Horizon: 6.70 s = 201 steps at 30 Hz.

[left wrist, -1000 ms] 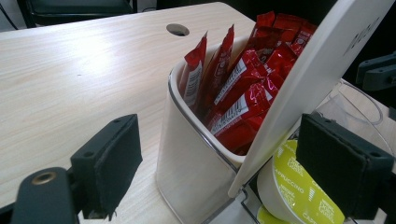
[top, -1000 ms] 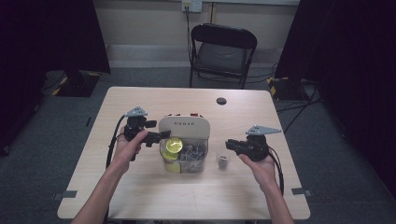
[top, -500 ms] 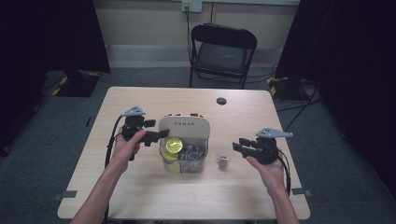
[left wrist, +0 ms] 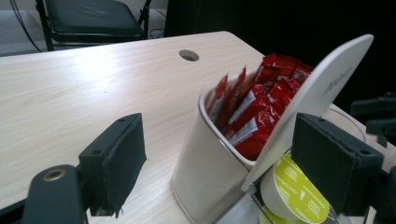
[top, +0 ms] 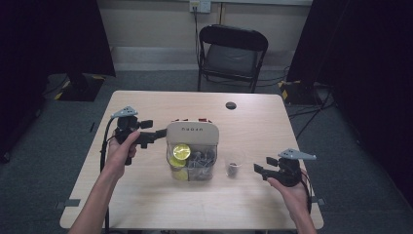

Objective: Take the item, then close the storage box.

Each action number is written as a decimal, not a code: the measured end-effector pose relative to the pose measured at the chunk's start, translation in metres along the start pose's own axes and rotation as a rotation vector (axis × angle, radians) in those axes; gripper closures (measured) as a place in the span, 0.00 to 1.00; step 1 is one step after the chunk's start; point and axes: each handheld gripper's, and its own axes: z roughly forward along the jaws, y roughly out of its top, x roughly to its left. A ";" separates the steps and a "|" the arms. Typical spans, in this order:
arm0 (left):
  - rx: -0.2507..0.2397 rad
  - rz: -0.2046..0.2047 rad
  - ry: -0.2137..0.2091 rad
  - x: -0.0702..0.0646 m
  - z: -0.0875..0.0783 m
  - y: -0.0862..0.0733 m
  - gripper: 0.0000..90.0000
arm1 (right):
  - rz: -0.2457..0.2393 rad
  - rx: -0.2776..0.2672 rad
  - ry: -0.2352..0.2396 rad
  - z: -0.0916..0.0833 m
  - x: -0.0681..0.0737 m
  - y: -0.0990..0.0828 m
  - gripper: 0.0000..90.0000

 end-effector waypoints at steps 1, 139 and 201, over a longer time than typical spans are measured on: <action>-0.004 0.001 -0.006 0.002 -0.001 0.001 0.19 | -0.002 0.018 -0.014 0.001 -0.001 -0.003 0.35; 0.110 0.035 -0.037 -0.023 0.023 -0.015 0.21 | -0.077 0.116 -0.168 0.039 -0.004 -0.047 0.14; 0.292 0.039 0.188 0.018 -0.022 -0.112 0.19 | -0.077 0.115 -0.169 0.039 -0.004 -0.047 0.14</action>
